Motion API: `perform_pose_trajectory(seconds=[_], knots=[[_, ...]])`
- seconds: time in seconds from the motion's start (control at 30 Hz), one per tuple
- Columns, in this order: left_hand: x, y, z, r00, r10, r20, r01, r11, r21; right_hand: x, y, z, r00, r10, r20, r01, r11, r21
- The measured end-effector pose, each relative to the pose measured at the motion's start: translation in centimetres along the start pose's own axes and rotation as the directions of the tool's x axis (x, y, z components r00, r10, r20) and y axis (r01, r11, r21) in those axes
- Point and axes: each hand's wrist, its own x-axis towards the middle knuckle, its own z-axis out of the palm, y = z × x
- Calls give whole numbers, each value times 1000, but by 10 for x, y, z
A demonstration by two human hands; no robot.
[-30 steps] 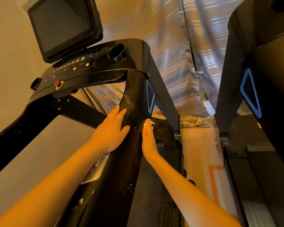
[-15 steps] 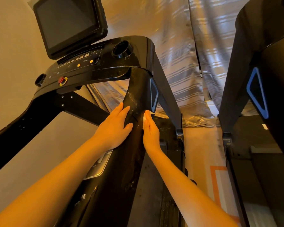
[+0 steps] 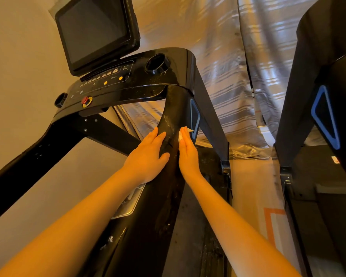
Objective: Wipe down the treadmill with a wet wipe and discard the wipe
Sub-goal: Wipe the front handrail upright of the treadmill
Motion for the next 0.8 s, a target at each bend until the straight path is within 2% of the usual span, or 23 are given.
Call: perform_pose_trajectory(seconds=[0.13, 0.3, 0.53, 0.8], knots=[[0, 0, 0, 1000, 0, -2, 0, 1000, -3, -2, -3, -3, 1000, -16, -23, 15, 1000, -17], [1, 1, 1, 1000, -1, 0, 1, 1000, -24, -48, 5, 1, 997, -58, 58, 57, 998, 9], [0, -1, 0, 1000, 10, -7, -10, 1000, -23, 12, -6, -3, 997, -67, 44, 71, 992, -101], [-1, -1, 1, 1000, 12, -10, -13, 1000, -4, -22, 3, -9, 980, -141, 141, 160, 979, -129]])
